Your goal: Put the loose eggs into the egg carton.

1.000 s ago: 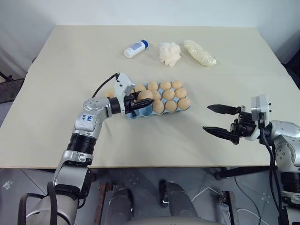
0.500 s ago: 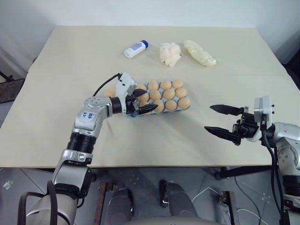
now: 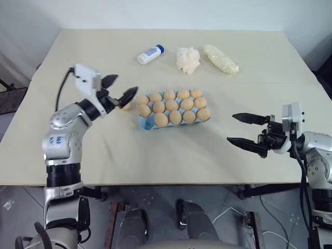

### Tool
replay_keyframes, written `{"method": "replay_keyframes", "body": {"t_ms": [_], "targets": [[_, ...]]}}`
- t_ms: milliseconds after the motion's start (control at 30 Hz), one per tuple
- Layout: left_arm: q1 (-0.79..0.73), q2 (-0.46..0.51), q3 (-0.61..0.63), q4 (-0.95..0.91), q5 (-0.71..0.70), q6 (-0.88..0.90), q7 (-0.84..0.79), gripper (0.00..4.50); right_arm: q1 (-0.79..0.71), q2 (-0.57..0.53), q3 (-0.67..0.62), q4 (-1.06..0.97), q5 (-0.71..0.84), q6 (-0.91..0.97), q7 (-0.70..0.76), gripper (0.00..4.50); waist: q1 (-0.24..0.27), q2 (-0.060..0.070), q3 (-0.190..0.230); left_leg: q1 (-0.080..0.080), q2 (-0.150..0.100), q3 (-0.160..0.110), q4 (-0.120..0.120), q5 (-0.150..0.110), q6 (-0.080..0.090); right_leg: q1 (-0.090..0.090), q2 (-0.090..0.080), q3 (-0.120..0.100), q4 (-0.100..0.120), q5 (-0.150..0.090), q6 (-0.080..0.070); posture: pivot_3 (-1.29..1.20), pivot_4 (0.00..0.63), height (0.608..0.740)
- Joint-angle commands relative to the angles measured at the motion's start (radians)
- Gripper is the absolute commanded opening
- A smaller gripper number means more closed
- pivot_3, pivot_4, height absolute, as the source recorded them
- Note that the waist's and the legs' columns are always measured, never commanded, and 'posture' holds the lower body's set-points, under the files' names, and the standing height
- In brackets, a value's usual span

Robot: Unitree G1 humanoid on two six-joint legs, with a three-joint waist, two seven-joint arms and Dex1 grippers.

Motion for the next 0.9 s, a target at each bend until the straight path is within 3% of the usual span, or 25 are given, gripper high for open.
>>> {"method": "replay_keyframes", "body": {"t_ms": [33,300,500,667,900], "targets": [[0.083,-0.013,0.069,-0.066,0.005,-0.073,0.080,4.47,-0.024,-0.010,-0.003,0.014,0.002,-0.017,0.023,4.50,0.000,0.000,0.000,0.000,0.000,0.000,0.000,0.000,0.000,0.000,0.000,0.001,0.000,0.000,0.000,0.00,0.150,0.740],[0.313,-0.044,0.152,-0.167,-0.019,-0.103,0.187,4.47,-0.079,0.005,-0.006,0.088,0.018,-0.051,0.078,4.50,0.001,0.000,0.000,0.000,0.000,0.000,0.000,0.000,0.000,0.000,0.000,0.002,-0.001,0.000,0.000,0.00,0.150,0.740],[0.397,-0.046,0.147,-0.192,-0.029,-0.108,0.197,4.47,-0.113,-0.001,0.018,0.134,-0.004,-0.051,0.096,4.50,0.000,0.000,0.000,0.000,0.000,0.000,0.000,0.000,0.001,0.000,0.000,0.003,-0.002,0.000,0.000,0.00,0.150,0.740],[0.309,-0.027,0.075,-0.125,-0.017,-0.089,0.177,4.47,-0.134,0.007,0.032,0.150,-0.019,-0.050,0.099,4.50,0.003,0.000,0.000,0.000,0.000,0.000,0.001,0.000,0.001,0.000,0.000,0.002,-0.002,0.000,0.000,0.00,0.150,0.740],[0.055,0.005,-0.030,0.142,0.030,-0.054,0.156,4.47,-0.140,0.002,0.042,0.150,-0.021,-0.040,0.101,4.50,-0.001,0.000,0.000,0.000,0.000,0.001,0.002,0.000,0.002,0.000,0.000,0.003,-0.003,0.002,0.000,0.00,0.150,0.740]]}}
